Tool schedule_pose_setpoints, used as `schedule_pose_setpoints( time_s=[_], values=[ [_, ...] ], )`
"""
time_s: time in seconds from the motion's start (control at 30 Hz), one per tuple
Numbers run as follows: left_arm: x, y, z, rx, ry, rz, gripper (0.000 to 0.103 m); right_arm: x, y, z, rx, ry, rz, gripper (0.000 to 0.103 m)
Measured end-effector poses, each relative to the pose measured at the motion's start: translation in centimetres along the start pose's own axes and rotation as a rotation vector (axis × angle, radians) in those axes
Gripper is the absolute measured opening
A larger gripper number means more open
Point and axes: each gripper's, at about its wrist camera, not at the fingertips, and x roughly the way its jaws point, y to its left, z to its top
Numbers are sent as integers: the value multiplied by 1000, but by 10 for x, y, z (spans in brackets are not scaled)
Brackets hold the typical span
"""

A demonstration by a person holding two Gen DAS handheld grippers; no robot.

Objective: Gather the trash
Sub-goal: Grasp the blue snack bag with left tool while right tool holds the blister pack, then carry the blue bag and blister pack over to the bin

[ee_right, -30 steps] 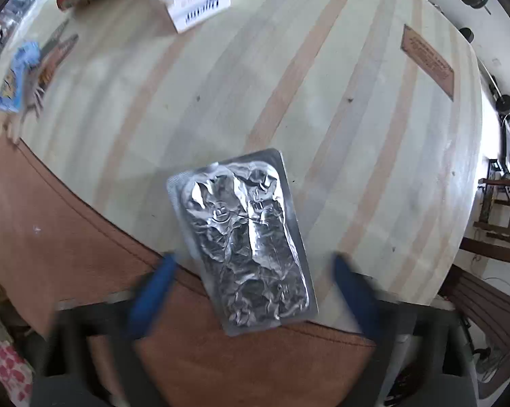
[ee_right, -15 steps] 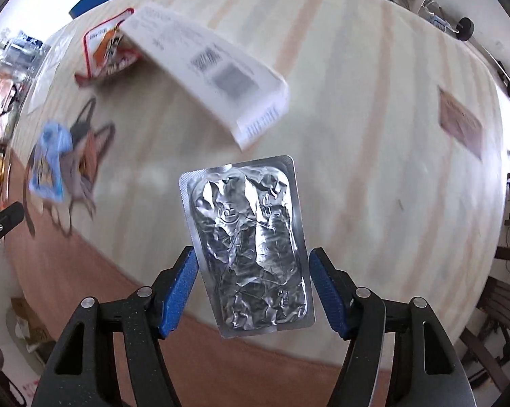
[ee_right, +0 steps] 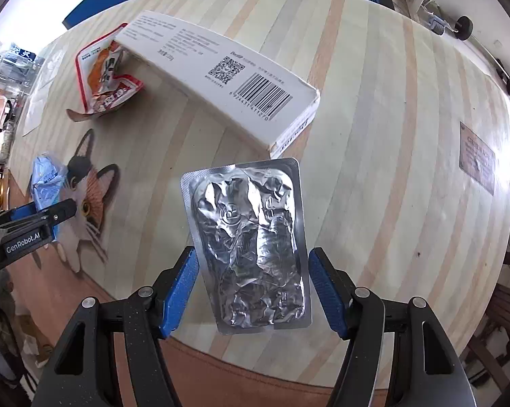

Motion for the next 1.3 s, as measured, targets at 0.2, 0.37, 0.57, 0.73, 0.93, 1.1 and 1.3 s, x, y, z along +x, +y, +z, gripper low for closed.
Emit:
schedule_pose_setpoints(
  time_s=[0.2,0.37,0.57,0.73,0.93,1.1,1.3],
  values=[
    [-24,2,-24,-54,-52,-29,60,-10,0,-12,-24,-16,18,69],
    [-48,14,-60,-110,-104,-43,60,-34,2,-23,-62,-39,35,69],
    [-65,41,-92,-168,-137,-69,60,-54,14,-44,-117,-66,41,69],
    [-56,49,-69,-90,-125,-106,61,-36,14,-44,-89,-47,30,69],
    [-33,29,-20,10,-61,-167,61,-12,17,-19,-50,-32,14,69],
    [-3,1,1,136,12,-117,61,0,15,-4,-38,-24,2,69],
    [1,-11,7,153,-28,-74,60,9,12,6,-27,-15,-7,69]
  ],
)
